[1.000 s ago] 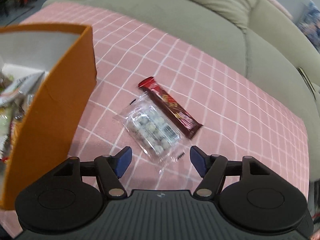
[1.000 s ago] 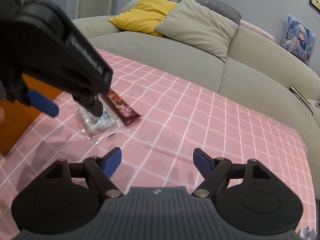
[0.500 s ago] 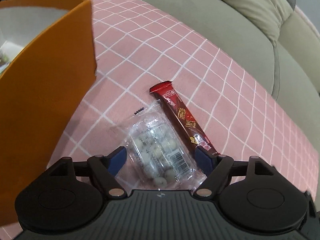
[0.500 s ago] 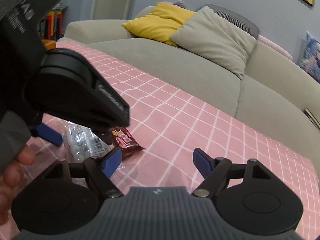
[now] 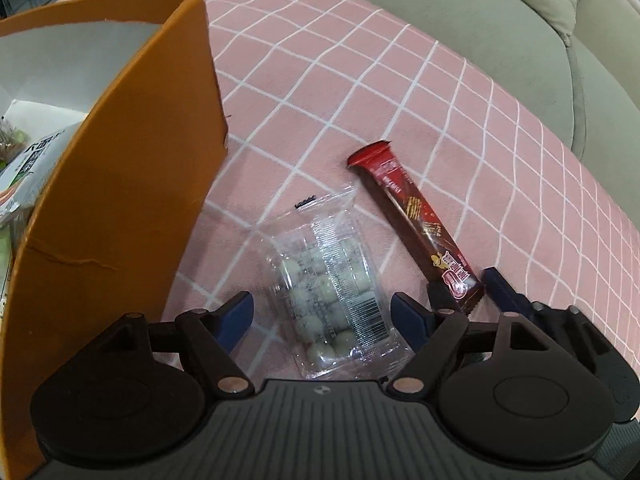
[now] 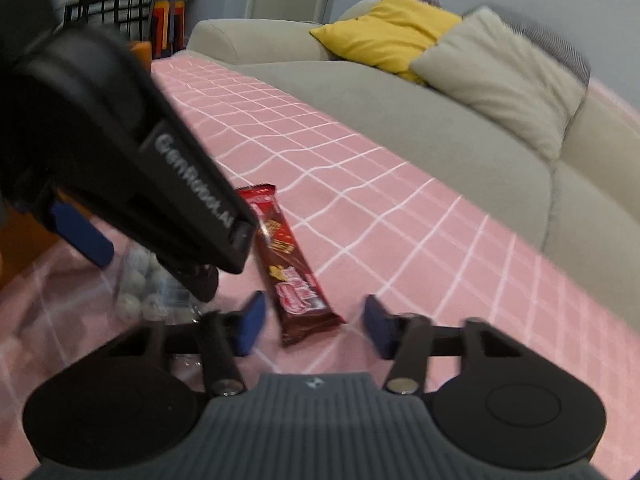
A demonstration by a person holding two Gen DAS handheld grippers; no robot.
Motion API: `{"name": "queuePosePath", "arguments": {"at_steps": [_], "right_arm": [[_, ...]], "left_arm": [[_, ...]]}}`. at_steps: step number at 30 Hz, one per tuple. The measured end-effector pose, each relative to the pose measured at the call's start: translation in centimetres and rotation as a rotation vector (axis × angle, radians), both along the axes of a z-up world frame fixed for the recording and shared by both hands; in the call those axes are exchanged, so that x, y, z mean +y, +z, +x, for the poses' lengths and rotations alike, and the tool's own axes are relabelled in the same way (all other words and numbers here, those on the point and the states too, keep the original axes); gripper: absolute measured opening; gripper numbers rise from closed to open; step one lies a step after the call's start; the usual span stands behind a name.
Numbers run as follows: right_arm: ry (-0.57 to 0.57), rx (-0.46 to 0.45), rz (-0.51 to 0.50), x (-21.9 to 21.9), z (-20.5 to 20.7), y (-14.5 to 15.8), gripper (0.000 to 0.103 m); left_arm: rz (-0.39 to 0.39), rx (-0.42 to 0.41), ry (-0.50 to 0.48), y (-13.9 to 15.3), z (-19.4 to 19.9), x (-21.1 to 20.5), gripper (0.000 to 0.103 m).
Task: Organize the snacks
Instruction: 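Lower the left tool over the clear ball packet while the right tool straddles the red chocolate bar, then close the left tool on the clear ball packet while the right tool closes on the chocolate bar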
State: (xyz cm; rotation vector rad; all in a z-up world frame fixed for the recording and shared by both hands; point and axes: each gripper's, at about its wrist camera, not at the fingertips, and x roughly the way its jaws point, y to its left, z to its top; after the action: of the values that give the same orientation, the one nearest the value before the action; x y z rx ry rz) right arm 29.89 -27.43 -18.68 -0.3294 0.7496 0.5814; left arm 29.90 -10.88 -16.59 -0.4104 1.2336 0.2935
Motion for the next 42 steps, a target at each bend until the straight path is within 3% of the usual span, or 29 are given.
{"name": "queuePosePath", "arguments": {"at_steps": [5, 8, 9, 17, 24, 28, 32, 37, 42], "right_arm": [[-0.039, 0.022, 0.004, -0.3, -1.4, 0.2, 0.028], [-0.144, 0.063, 0.03, -1.2, -2.7, 0.5, 0.027], [-0.182, 0.074, 0.033, -1.5, -3.3, 0.6, 0.027], [-0.43, 0.148, 0.0, -3.2, -9.1, 1.7, 0.025], [-0.47, 0.203, -0.034, -2.8, -14.5, 2.8, 0.024], [-0.462, 0.23, -0.044, -2.6, -16.8, 3.3, 0.025], [-0.456, 0.224, -0.016, -2.9, -17.9, 3.1, 0.027], [-0.43, 0.155, 0.032, -3.7, -18.5, 3.1, 0.053], [-0.337, 0.049, -0.003, -2.4, -18.4, 3.3, 0.056]], "left_arm": [[-0.015, 0.002, -0.025, -0.1, -0.2, 0.3, 0.089], [-0.017, -0.023, -0.076, -0.1, -0.7, 0.0, 0.077], [-0.017, -0.027, -0.109, 0.0, -0.8, -0.2, 0.071], [-0.003, -0.009, -0.391, 0.4, -2.7, -2.8, 0.068], [0.033, 0.044, -0.588, 0.7, -6.2, -4.7, 0.068], [0.009, 0.048, -0.604, 0.5, -7.8, -4.5, 0.068], [0.007, 0.008, -0.6, 0.3, -8.7, -4.0, 0.076], [0.023, -0.037, -0.553, 0.5, -11.0, -2.6, 0.088], [0.033, -0.039, -0.502, -1.1, -12.8, -3.0, 0.089]]}}
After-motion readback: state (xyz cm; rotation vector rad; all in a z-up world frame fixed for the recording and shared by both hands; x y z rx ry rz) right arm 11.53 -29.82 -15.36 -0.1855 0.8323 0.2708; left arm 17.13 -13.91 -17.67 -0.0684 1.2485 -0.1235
